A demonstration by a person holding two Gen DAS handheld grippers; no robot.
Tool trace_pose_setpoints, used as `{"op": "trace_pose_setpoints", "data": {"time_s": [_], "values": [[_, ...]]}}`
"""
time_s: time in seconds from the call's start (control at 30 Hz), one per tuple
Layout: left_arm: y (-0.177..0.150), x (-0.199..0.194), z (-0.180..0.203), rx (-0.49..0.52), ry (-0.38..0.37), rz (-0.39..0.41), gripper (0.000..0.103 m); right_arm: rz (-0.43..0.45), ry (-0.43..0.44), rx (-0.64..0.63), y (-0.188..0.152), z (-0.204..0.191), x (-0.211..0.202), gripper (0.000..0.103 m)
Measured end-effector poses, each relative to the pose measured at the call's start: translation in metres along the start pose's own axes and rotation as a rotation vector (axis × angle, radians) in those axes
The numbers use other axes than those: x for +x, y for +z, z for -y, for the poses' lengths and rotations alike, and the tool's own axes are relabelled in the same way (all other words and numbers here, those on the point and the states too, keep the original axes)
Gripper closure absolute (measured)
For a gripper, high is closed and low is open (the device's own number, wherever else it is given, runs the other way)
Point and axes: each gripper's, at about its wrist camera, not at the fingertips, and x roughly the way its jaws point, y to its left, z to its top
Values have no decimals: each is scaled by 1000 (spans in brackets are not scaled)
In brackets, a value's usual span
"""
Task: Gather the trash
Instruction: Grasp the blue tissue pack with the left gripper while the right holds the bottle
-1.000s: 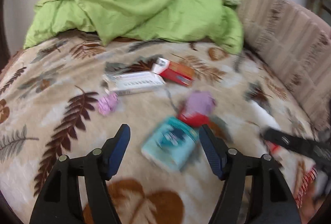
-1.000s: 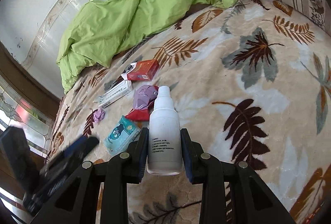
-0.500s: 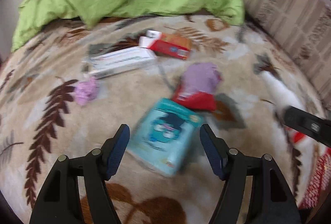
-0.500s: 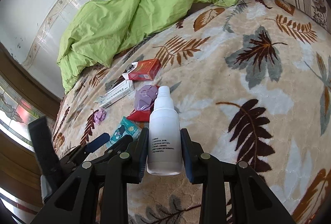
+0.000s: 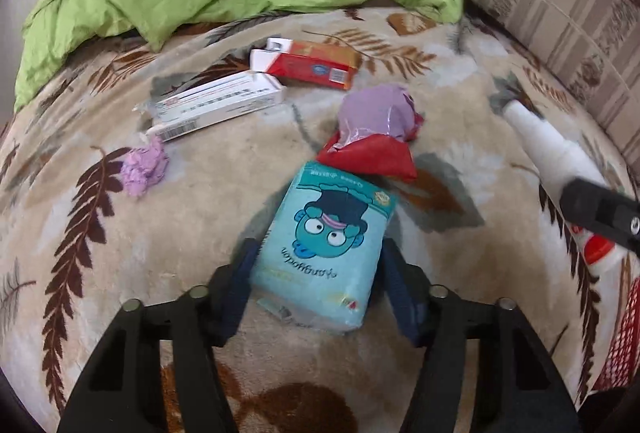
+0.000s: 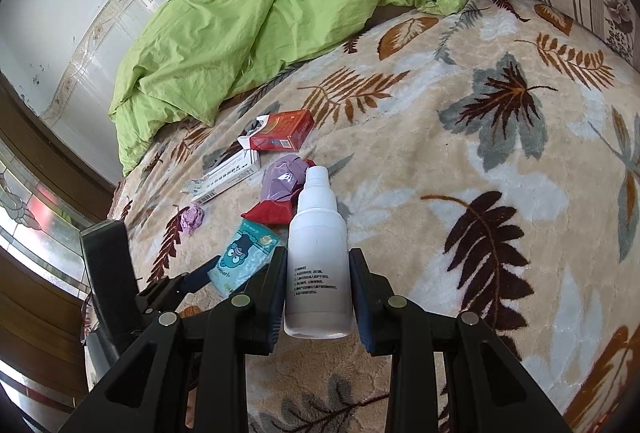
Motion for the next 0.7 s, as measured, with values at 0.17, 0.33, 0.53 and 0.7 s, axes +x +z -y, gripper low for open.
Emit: {"op": "trace_pose_setpoints", "data": {"time_s": [0.17, 0.33, 0.53, 0.7], "values": [[-1, -5, -12, -81, 13, 17, 68, -1, 1, 3, 0, -1, 1, 71], [-10, -26, -17, -139, 57, 63, 70, 7, 6, -28, -3, -9, -3, 71], [-25, -73, -18, -167, 186, 169, 70, 49, 17, -106, -17, -25, -19, 71], [-50, -113, -21, -215, 247, 211, 70, 75, 34, -179, -34, -36, -35, 71]]}}
